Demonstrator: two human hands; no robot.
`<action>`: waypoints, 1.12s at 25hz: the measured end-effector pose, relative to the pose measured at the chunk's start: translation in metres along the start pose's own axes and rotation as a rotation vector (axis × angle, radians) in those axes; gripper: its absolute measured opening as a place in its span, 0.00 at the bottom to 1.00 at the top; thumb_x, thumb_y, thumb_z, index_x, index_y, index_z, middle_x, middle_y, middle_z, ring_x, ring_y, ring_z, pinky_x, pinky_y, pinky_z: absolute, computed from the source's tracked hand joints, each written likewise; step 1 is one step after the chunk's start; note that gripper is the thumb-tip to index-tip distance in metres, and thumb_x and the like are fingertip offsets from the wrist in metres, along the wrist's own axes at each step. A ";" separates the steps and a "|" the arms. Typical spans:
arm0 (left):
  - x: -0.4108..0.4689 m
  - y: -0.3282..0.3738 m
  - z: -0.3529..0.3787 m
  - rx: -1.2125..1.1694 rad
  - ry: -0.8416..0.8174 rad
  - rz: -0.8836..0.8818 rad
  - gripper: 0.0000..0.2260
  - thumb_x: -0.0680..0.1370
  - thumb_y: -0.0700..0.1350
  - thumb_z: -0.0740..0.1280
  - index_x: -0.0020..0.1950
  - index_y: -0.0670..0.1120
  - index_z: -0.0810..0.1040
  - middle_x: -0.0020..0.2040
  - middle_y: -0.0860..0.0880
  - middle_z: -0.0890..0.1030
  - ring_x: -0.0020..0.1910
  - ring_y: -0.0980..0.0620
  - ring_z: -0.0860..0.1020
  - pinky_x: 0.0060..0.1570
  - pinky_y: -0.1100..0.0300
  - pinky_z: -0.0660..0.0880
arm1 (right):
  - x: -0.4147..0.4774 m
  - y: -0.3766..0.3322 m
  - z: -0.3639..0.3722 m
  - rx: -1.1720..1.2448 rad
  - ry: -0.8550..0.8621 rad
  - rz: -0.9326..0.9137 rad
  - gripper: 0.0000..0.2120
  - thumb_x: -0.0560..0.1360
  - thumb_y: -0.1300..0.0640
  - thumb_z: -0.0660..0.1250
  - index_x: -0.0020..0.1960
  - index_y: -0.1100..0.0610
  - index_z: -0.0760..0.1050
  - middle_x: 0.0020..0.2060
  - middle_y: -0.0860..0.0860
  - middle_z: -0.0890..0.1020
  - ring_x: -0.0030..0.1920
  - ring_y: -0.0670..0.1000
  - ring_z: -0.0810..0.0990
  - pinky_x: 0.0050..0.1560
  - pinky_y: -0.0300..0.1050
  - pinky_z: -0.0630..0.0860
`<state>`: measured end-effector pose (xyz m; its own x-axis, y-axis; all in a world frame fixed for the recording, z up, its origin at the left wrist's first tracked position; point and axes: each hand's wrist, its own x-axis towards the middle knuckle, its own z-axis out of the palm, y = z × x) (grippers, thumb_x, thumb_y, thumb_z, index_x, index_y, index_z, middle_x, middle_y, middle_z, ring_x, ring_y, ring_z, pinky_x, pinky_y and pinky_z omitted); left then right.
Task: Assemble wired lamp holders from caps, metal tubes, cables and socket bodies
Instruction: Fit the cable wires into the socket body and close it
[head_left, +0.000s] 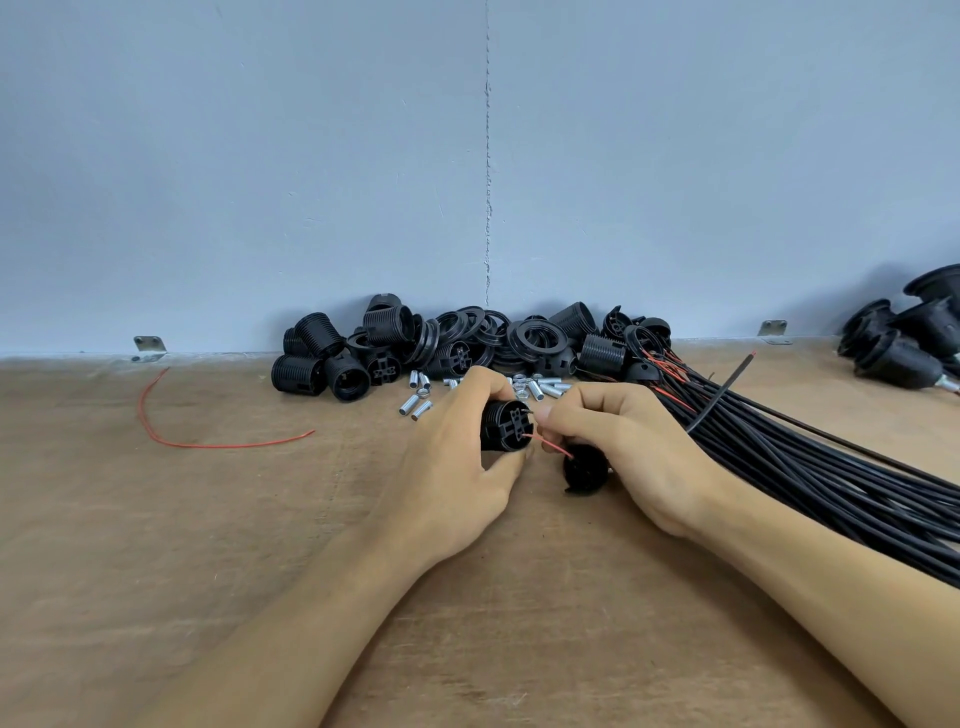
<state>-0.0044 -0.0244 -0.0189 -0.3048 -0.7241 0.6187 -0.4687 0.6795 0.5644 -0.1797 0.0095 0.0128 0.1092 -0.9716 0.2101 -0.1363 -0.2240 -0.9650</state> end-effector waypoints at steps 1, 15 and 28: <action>0.000 0.000 0.000 0.001 0.006 0.007 0.19 0.73 0.42 0.75 0.52 0.59 0.70 0.45 0.62 0.78 0.48 0.61 0.76 0.44 0.72 0.68 | 0.000 0.000 0.000 0.001 -0.001 0.001 0.15 0.75 0.57 0.72 0.31 0.57 0.75 0.32 0.55 0.76 0.37 0.51 0.71 0.42 0.44 0.67; 0.000 0.001 -0.001 0.014 0.037 0.047 0.18 0.72 0.41 0.75 0.51 0.59 0.71 0.44 0.63 0.77 0.48 0.62 0.76 0.45 0.74 0.67 | 0.000 0.000 -0.002 0.010 -0.035 -0.026 0.16 0.77 0.59 0.71 0.31 0.56 0.76 0.32 0.53 0.78 0.37 0.49 0.73 0.40 0.35 0.71; 0.001 0.001 -0.002 0.071 0.071 0.071 0.22 0.69 0.37 0.74 0.53 0.59 0.73 0.47 0.60 0.76 0.48 0.59 0.75 0.47 0.71 0.69 | -0.006 -0.002 0.005 -0.351 0.161 -0.112 0.10 0.76 0.53 0.72 0.37 0.54 0.81 0.30 0.52 0.82 0.31 0.43 0.78 0.37 0.35 0.73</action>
<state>-0.0035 -0.0244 -0.0171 -0.2810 -0.6626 0.6943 -0.5060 0.7170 0.4795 -0.1752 0.0160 0.0131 -0.0092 -0.9329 0.3601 -0.4635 -0.3151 -0.8281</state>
